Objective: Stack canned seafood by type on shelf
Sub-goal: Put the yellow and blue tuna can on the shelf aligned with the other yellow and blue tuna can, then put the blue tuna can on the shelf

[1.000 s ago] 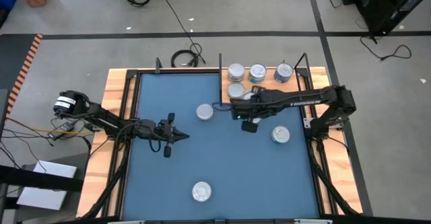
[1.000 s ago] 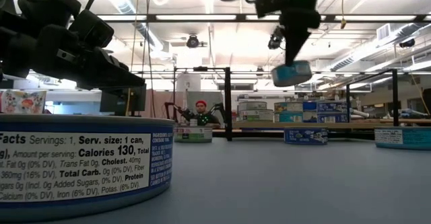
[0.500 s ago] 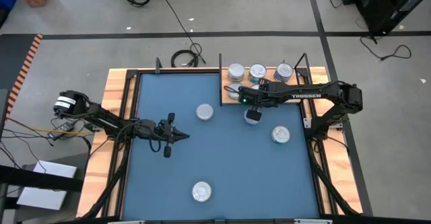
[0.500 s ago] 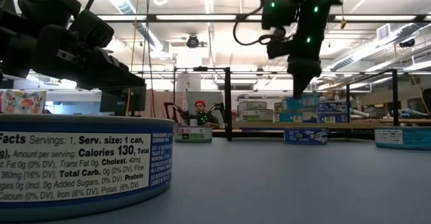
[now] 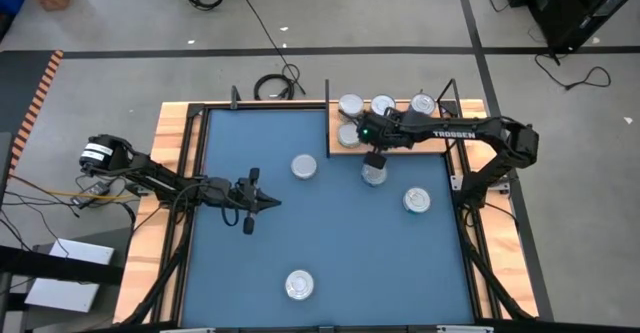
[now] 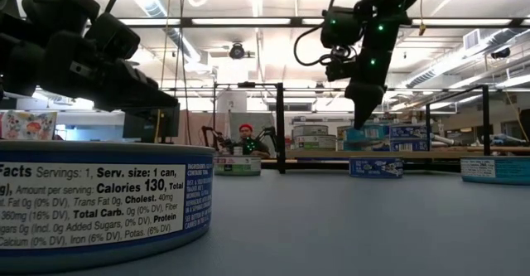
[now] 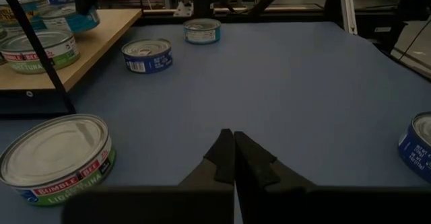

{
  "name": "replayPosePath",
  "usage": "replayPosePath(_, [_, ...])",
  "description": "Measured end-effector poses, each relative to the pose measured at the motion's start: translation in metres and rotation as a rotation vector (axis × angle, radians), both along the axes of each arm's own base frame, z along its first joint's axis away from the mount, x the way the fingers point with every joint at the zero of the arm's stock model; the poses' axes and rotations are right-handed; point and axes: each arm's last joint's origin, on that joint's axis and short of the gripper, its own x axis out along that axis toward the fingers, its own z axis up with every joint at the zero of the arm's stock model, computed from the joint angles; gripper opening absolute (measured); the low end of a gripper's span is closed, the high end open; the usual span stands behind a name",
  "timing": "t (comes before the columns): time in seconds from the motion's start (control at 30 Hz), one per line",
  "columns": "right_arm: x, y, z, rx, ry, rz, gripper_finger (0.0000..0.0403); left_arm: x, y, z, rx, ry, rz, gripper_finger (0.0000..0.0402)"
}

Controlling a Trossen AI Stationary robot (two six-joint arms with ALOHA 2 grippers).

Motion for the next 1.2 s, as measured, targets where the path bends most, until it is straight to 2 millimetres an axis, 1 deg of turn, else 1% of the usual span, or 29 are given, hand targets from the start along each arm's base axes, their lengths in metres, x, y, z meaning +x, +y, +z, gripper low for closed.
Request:
replayPosePath(0.33, [-0.003, -0.011, 0.0, 0.007, -0.009, 0.006, 0.0, 0.0, 0.0, 0.0, 0.0, 0.001, 0.0, 0.0001])
replayPosePath(0.53, [-0.004, -0.012, 0.0, 0.026, -0.015, 0.009, 0.0003, 0.0, 0.0, 0.0, 0.0, 0.0, 0.0, 0.0001])
replayPosePath(0.67, [-0.003, -0.012, 0.0, 0.041, -0.025, 0.007, 0.0013, 0.0, 0.0, 0.0, 0.0, 0.0, 0.0, 0.0001])
replayPosePath(0.83, [-0.003, -0.012, 0.0, 0.042, -0.027, 0.001, 0.0042, 0.0, 0.0, 0.0, 0.0, 0.0, 0.0, 0.0001])
replayPosePath(1.07, [-0.001, -0.006, 0.0, 0.001, -0.009, 0.008, 0.0108, 0.0, 0.0, 0.0, 0.0, 0.0, 0.0, 0.0001])
replayPosePath(1.13, [0.0, -0.002, 0.004, 0.001, 0.012, 0.022, 0.0124, 0.0, 0.0, 0.0, 0.0, 0.0, 0.0, 0.0001])
replayPosePath(1.2, [0.004, 0.006, 0.013, 0.005, 0.018, 0.028, 0.0134, 0.0, 0.0, 0.0, 0.0, 0.0, 0.0, 0.0001])
